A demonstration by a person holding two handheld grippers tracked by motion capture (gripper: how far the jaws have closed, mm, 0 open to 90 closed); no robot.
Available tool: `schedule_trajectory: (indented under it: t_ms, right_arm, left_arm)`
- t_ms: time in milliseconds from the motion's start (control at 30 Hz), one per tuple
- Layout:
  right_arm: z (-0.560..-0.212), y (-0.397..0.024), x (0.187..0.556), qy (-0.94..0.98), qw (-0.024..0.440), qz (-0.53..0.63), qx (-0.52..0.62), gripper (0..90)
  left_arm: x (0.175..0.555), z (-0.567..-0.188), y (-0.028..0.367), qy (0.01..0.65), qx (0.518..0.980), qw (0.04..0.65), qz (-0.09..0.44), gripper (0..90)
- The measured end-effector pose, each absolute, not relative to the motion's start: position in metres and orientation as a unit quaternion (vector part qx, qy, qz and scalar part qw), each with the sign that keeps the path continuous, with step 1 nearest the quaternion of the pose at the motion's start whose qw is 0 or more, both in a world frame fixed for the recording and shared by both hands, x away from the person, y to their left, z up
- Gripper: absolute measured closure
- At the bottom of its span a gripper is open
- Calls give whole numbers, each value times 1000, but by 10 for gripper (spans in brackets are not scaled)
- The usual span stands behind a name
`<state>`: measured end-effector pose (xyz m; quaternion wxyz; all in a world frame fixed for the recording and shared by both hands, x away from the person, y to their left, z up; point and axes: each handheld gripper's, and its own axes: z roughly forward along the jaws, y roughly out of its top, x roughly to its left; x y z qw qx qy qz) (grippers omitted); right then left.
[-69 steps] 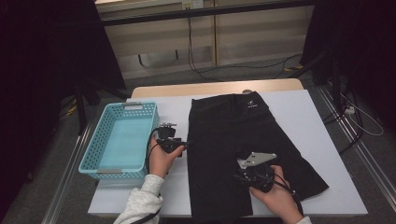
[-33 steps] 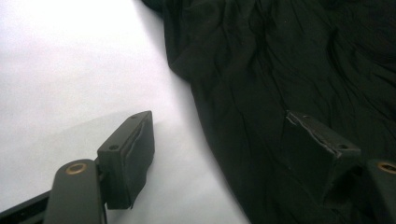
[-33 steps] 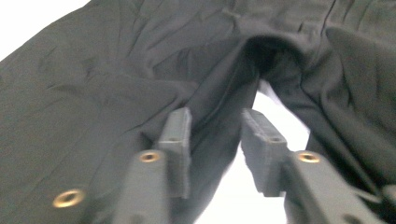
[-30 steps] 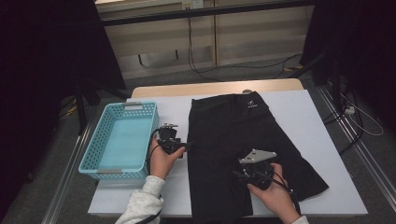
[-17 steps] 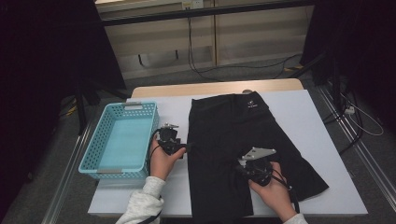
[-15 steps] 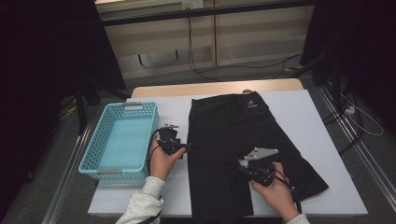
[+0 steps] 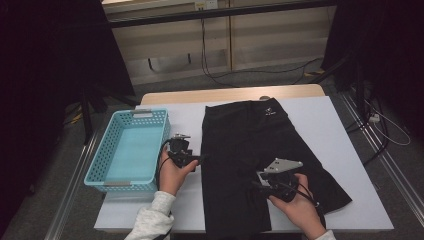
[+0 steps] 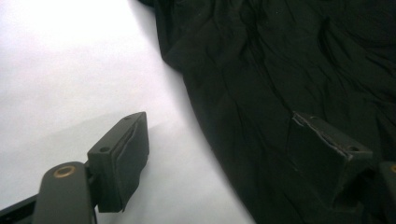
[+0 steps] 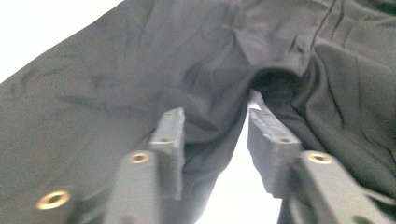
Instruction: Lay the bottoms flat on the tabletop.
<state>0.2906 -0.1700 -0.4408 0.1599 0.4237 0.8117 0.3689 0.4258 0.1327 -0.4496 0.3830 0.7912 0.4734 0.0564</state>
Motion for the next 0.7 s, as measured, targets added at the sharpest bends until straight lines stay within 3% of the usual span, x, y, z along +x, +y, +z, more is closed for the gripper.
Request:
schedule_trajectory:
  t_ms: [333,700]
  right_arm:
    - [-432,-173,300,796,170,395,425,276]
    - [-432,-172,317,791,179,403,424,200]
  left_arm:
    - [414,-448,131,463,804,370,48,186]
    - [401,-448,138,456,813,360,47,160]
